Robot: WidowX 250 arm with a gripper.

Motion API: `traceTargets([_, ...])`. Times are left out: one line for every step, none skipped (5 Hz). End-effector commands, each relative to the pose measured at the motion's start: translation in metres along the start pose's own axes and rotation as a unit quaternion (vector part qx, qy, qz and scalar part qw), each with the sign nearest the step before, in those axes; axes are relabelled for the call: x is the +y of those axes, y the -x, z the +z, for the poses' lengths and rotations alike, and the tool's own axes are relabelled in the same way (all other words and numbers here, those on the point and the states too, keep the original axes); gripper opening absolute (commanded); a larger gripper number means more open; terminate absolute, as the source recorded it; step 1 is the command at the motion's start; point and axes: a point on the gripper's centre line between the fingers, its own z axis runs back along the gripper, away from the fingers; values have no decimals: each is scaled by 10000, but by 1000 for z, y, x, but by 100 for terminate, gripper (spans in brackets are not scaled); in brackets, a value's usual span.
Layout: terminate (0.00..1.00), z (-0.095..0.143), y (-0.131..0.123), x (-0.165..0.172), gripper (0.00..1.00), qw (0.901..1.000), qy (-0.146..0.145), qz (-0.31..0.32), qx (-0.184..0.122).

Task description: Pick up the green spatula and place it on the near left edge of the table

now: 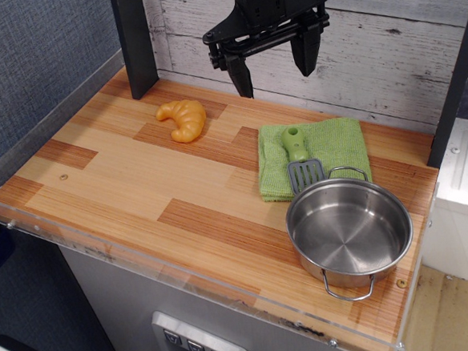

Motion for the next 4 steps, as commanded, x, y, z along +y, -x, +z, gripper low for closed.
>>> traceTargets([0, 0, 0, 0, 100, 10000, 0, 0, 0])
traceTargets([0, -8, 1, 0, 100, 9999, -98, 10, 26])
traceTargets([0, -15, -1, -3, 100, 9999, -158, -27, 39])
traceTargets([0, -24, -3, -6, 100, 9998, -192, -40, -21])
